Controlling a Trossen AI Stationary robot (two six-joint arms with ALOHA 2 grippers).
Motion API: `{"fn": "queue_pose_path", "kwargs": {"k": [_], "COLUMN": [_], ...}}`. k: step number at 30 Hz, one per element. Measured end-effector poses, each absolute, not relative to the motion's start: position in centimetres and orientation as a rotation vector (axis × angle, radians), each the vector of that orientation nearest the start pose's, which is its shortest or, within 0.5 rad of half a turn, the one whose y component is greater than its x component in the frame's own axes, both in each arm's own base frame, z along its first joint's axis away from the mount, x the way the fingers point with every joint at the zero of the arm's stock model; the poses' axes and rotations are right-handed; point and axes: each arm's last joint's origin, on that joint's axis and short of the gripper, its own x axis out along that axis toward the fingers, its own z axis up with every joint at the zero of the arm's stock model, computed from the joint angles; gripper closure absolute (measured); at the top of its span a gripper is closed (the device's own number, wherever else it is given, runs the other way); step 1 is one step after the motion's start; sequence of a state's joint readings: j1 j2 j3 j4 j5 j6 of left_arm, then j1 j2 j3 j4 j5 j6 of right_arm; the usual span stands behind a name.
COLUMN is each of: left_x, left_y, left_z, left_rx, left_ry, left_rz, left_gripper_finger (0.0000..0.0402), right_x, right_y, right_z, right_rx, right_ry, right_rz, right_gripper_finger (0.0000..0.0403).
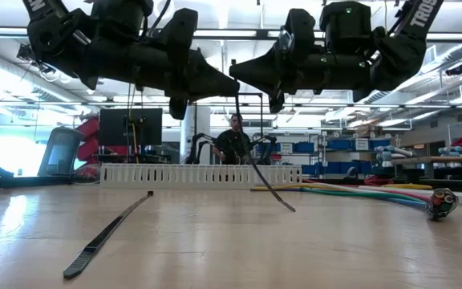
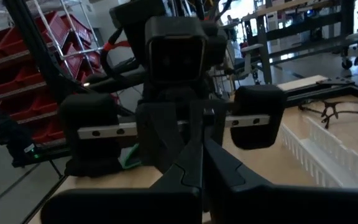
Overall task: Ziptie cables
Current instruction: Prepare the black zip tie
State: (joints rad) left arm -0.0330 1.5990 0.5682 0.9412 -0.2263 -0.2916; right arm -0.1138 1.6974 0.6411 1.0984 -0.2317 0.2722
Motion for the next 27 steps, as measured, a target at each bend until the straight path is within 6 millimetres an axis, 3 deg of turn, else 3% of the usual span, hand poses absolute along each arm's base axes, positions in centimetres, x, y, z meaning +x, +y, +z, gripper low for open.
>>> {"fn": "queue_pose_path", "kwargs": {"k": [19, 24, 27], "left_x": [30.08, 30.07, 30.07], "left_y": [-0.37, -0.32, -0.31], "left_z": [18.43, 18.59, 18.68], "left_rx": [-0.285, -0.261, -0.262], "left_ry": [0.016, -0.001, -0.010], "left_rz": [0.189, 0.203, 0.206], "left_gripper_finger": [0.0315, 0.0322, 0.0349], "right_x": [32.04, 32.03, 32.02], "right_y": [-2.93, -2.90, -2.88], "right_z": [18.74, 18.95, 19.01], "right_rx": [0.261, 0.280, 0.296], "right_ry": [-0.048, -0.069, -0.072], "right_rz": [0.125, 0.133, 0.145], "right_gripper_finger": [0.0403, 0.0403, 0.0403]}}
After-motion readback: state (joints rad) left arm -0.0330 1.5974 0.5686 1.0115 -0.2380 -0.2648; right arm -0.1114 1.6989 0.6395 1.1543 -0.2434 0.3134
